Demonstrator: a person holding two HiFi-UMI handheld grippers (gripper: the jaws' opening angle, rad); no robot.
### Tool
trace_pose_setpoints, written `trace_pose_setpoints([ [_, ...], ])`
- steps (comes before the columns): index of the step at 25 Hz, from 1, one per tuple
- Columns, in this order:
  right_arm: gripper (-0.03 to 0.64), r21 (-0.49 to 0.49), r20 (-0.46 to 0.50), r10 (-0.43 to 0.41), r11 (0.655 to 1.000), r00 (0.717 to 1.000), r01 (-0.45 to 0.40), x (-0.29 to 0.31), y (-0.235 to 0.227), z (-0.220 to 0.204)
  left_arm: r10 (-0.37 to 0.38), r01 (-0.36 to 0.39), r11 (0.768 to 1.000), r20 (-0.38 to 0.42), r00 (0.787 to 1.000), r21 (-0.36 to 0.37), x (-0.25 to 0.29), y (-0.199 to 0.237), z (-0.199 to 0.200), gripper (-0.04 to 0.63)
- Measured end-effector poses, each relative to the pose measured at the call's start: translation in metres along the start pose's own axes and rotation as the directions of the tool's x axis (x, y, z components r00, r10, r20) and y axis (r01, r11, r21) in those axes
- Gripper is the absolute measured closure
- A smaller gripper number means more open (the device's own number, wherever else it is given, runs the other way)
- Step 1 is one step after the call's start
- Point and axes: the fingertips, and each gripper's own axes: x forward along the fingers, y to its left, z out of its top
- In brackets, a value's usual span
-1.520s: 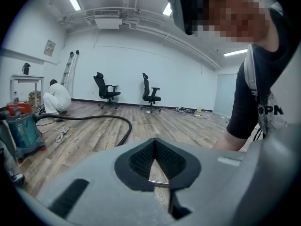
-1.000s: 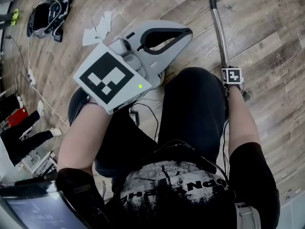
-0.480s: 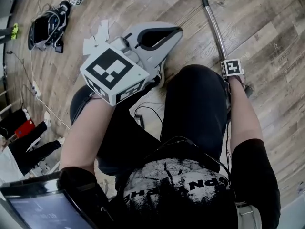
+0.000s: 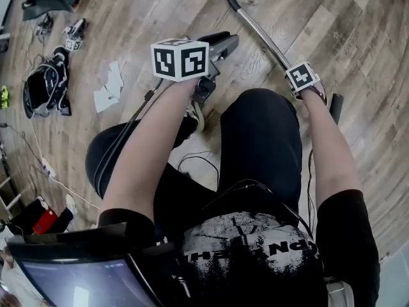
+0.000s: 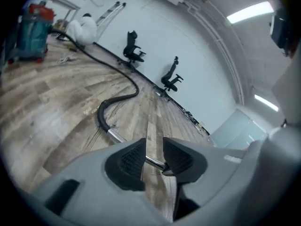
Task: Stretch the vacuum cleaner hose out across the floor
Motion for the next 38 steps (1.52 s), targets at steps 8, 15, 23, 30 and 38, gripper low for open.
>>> trace_pose_setpoints([
  [8,0.440,-0.069,-0.039,-0.034,0.997,0.999,0.031,-0.060,-0.020,-0.005,-0.096,0.139,0.848,0.109,0.989,-0.511,0.126,0.038,-0.079,0.375],
  [15,0.440,-0.093,-0.049,-0.031,0.995,0.998,0.026,-0.102,-0.023,-0.018,-0.177,0.358,0.608,0.319,0.931,-0.709,0.227,-0.005,-0.095,0.277],
  [23,0.439,-0.118,0.072,0.004,0.993,0.997,0.004,-0.129,-0.015,-0.010,-0.125,0.533,0.368,0.528,0.840,-0.762,0.246,-0.025,-0.041,0.482],
  [30,0.431,-0.197,0.133,-0.198,0.955,0.971,0.221,-0.138,-0.043,0.004,-0.116,0.499,0.521,0.522,0.845,-0.693,0.229,-0.046,-0.001,0.483],
  [38,0.467,-0.344,0.122,-0.323,0.873,0.939,0.345,-0.129,-0.053,0.006,-0.098,0.453,0.618,0.509,0.855,-0.643,0.211,-0.070,0.013,0.485],
])
